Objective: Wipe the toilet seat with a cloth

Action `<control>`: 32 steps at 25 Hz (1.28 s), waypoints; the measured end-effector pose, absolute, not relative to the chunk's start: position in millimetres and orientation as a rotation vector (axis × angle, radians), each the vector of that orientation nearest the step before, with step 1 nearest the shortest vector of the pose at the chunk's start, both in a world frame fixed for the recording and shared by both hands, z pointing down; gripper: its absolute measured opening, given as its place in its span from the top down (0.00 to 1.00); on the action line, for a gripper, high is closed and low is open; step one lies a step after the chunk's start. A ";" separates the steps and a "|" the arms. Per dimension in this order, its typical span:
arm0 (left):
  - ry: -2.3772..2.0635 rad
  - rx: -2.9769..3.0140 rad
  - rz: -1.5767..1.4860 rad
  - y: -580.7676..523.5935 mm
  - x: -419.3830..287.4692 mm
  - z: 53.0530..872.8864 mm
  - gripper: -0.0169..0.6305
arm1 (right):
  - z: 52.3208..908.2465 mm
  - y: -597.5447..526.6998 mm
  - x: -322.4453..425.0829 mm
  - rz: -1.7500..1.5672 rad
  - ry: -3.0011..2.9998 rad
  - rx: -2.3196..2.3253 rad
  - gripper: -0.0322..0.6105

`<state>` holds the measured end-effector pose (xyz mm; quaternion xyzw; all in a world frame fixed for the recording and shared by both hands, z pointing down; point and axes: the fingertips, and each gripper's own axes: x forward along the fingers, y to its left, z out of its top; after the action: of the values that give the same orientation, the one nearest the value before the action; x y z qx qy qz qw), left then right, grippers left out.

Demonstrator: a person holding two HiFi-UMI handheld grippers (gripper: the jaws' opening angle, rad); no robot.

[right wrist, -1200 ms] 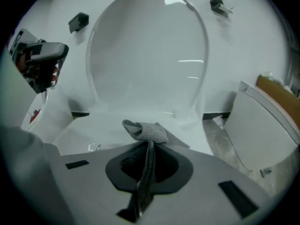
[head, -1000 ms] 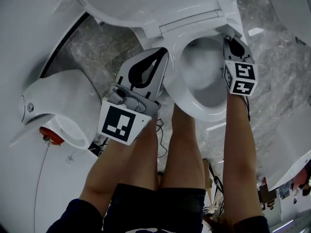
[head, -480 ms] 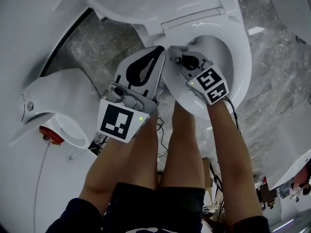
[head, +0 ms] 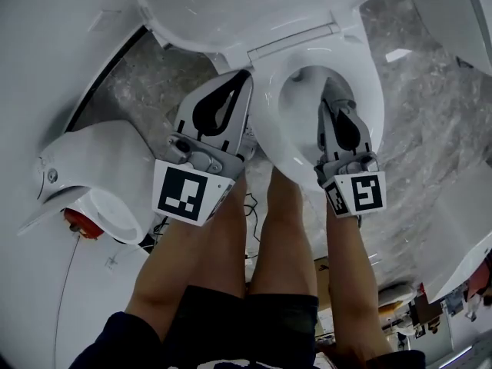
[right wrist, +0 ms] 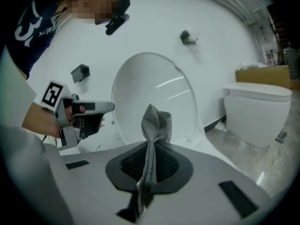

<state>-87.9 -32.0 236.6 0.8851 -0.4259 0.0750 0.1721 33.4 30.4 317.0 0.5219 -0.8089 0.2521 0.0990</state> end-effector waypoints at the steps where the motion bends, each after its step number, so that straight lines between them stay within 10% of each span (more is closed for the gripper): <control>1: -1.218 2.518 0.208 -33.5 -87.7 231.9 0.94 | 299.8 28.7 44.3 0.691 -2.390 1.614 0.91; 32: -1.207 2.584 0.277 -18.3 -83.9 206.7 0.94 | 176.3 37.9 107.3 0.304 -2.309 1.926 0.91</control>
<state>-83.9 -18.3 206.7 0.8932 -0.4172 0.0957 0.1377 107.3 37.9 176.3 0.6362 -0.7626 0.1006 0.0598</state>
